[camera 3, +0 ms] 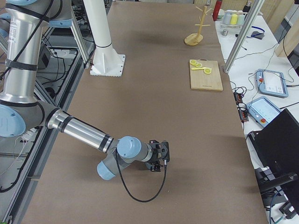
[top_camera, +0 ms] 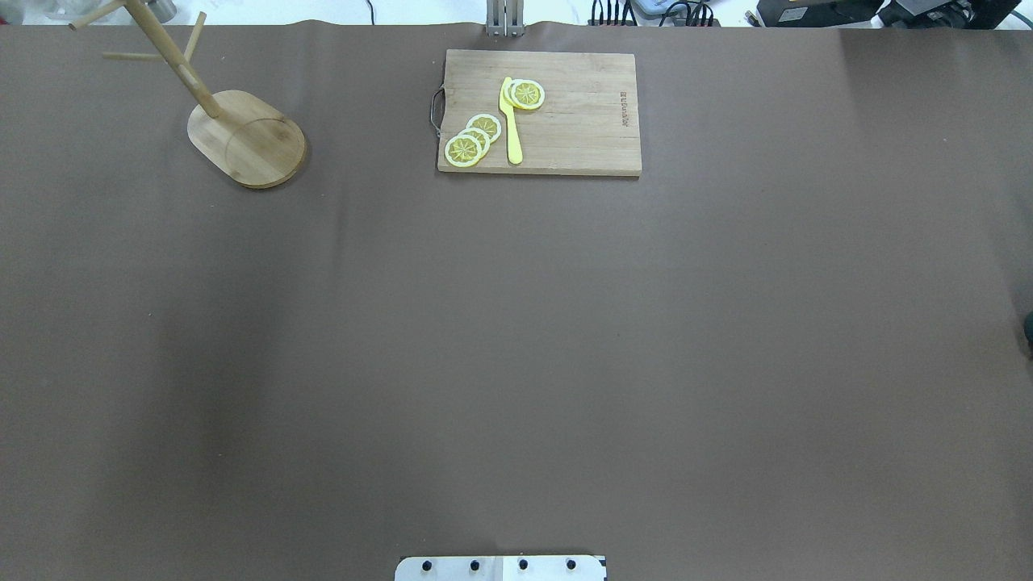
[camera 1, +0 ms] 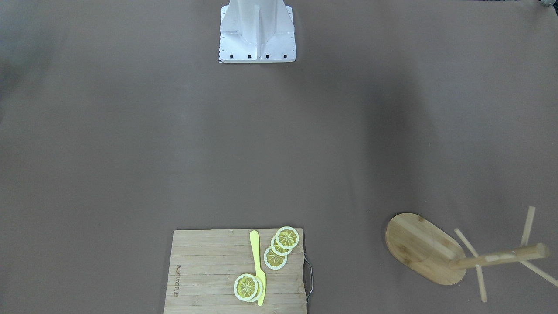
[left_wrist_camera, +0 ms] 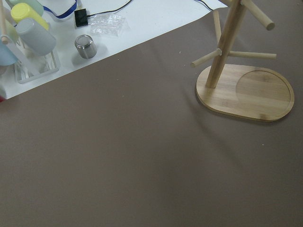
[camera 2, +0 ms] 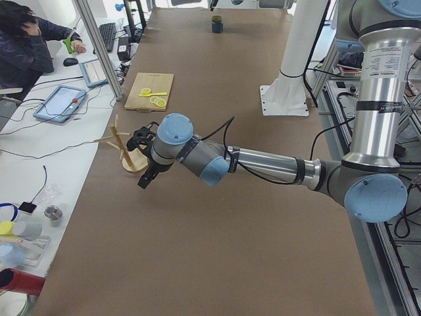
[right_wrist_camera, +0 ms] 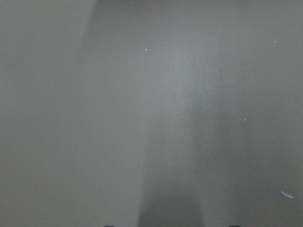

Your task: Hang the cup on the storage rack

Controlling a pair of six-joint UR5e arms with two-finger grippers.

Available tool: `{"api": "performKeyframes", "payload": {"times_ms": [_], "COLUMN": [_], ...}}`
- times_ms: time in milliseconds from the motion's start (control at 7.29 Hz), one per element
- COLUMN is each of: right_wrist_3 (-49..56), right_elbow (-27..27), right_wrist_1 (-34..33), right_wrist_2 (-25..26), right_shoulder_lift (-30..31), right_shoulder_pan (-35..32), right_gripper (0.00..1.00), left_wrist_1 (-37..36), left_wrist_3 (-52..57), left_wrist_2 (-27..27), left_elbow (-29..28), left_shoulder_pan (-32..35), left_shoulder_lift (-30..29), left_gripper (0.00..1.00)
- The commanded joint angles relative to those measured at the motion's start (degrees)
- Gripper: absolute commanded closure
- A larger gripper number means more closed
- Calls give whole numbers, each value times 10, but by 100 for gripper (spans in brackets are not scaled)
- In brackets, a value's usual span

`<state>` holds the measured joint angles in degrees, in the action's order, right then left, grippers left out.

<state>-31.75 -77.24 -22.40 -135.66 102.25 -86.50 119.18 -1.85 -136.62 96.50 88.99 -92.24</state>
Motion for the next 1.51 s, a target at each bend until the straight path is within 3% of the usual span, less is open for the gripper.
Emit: {"api": "performKeyframes", "payload": {"times_ms": [0,686,823,960,1097,1372], "right_wrist_3": [-24,24,24,24,25,29], "right_elbow": [5,0,0,-1,-2,-5], "right_wrist_1": [-2,1,3,6,6,3], "right_wrist_2": [35,44,44,44,43,35], "right_shoulder_lift": [4,36,41,44,45,38], "right_shoulder_pan": [47,50,50,50,50,42], "right_gripper": [22,33,46,82,100,100], "left_wrist_1": [0,0,0,0,0,0], "left_wrist_3": [0,0,0,0,0,0], "left_wrist_2": [0,1,1,1,1,1], "left_elbow": [-1,-4,-4,-4,-4,-4], "left_shoulder_pan": [0,-7,-7,-7,-9,-10], "left_shoulder_lift": [0,0,0,0,0,0], "left_gripper": [2,2,2,2,2,2]}}
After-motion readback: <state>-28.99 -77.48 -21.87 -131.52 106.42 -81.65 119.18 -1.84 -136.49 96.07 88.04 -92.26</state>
